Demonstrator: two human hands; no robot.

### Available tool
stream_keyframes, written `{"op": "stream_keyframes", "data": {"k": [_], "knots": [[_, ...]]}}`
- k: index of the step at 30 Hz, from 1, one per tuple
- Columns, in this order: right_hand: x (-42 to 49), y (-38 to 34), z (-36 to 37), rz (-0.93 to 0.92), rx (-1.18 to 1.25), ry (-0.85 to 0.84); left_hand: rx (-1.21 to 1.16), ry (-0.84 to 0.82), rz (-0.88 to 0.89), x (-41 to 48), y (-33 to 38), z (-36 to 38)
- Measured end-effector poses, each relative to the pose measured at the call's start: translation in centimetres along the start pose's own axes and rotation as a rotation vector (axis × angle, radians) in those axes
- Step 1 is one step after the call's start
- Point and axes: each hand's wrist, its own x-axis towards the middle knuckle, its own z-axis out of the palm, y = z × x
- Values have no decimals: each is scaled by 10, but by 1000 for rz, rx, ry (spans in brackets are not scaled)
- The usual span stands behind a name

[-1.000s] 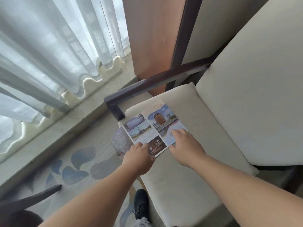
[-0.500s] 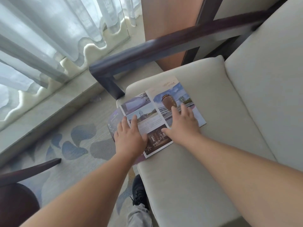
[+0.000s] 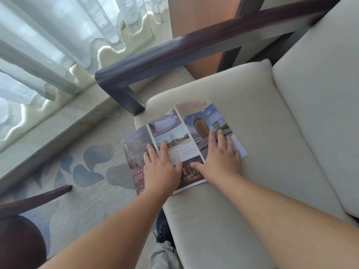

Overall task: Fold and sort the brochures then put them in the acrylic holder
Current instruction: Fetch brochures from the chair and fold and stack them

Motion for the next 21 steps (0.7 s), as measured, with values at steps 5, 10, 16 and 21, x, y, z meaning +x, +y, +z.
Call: {"op": "stream_keyframes", "data": {"k": [5,10,16,21], "knots": [[-10,20,-4,-13,77,-23,85,-21,97,-9,21,7],[-17,21,-26,-47,273,20,-44,-79,265,-16,53,8],[-56,19,-77,-38,313,61,-979,-350,36,-39,113,-49],[-95,19,-126,-255,606,5,-1034,-247,-38,-57,149,-108]]}}
